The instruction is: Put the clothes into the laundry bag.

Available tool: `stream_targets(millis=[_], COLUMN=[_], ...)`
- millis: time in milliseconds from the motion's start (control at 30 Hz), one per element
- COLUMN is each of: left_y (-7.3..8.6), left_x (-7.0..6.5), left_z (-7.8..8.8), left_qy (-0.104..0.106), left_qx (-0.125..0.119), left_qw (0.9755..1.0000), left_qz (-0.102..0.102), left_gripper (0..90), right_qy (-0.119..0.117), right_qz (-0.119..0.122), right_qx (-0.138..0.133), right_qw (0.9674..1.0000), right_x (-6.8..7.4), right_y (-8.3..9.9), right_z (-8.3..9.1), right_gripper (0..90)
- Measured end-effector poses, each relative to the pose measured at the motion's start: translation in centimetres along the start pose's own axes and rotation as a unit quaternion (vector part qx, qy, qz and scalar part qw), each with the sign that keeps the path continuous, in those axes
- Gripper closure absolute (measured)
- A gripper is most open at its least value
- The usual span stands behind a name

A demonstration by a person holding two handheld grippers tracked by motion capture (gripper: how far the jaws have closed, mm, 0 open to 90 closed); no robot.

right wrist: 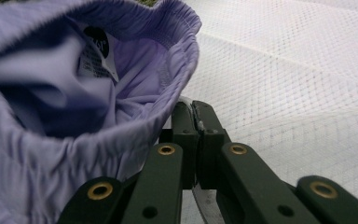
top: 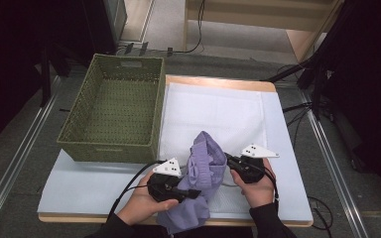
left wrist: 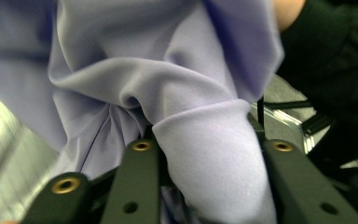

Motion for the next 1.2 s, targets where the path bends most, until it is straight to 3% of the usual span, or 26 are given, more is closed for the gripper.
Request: stream_targets(millis=[33, 167, 267, 333, 433, 633, 667, 867, 1033, 1133, 1200], left_y=[0.2, 0.2, -0.3, -0.7, -1.1, -2.0, -2.5, -4.2, -5.2, -5.1, -4.9], left_x=[0.1, 0.7, 1.3, 1.6, 2.1, 2.3, 2.5, 2.8, 2.2, 1.6, 1.3], left_z=[-0.2, 0.1, 1.1, 1.6, 2.0, 2.7, 2.7, 1.9, 0.1, -1.6, -2.7], left_qy=[-0.007, -0.035, -0.069, -0.080, -0.109, -0.114, -0.107, -0.117, -0.100, -0.102, -0.108], left_qx=[0.003, -0.014, -0.049, -0.071, -0.084, -0.108, -0.115, -0.106, -0.084, -0.055, -0.026], left_qw=[1.0000, 0.9991, 0.9958, 0.9933, 0.9895, 0.9864, 0.9859, 0.9862, 0.9904, 0.9925, 0.9935], left_qz=[-0.004, 0.021, 0.033, 0.043, 0.042, 0.048, 0.057, 0.050, 0.047, 0.037, 0.026], left_gripper=[60.3, 40.1, 31.3, 26.6, 18.2, 16.3, 16.0, 15.6, 16.2, 19.9, 29.0], right_qy=[0.001, 0.002, 0.000, 0.000, 0.000, 0.000, 0.000, -0.003, -0.004, -0.006, -0.008], right_qz=[-0.001, 0.000, 0.000, 0.000, 0.000, 0.002, 0.002, 0.003, 0.005, 0.006, 0.004], right_qx=[-0.002, -0.005, -0.001, -0.002, -0.002, -0.003, -0.003, -0.002, -0.004, -0.004, -0.005], right_qw=[1.0000, 1.0000, 1.0000, 1.0000, 1.0000, 1.0000, 1.0000, 1.0000, 1.0000, 1.0000, 1.0000], right_x=[0.0, 0.0, 0.0, 0.1, 0.1, 0.2, 0.2, 0.3, 0.4, 0.4, 0.5], right_y=[0.0, -0.1, -0.1, -0.1, -0.1, -0.1, -0.1, -0.1, -0.2, -0.2, -0.3], right_z=[0.0, 0.1, 0.0, 0.0, 0.0, 0.0, 0.0, -0.1, -0.1, -0.1, 0.0], right_gripper=[89.7, 89.7, 89.8, 89.7, 89.8, 89.7, 89.7, 89.7, 89.7, 89.8, 89.8])
Point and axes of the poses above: each handheld gripper's, and its own axes: z roughly backward along the jaws, y roughly out of its underside, x roughly to its left, the point moved 4 cm from there along -z, roughly forward along the jaws, and after that the axes turned 5 degrees about -y, right-handed, at the moved point
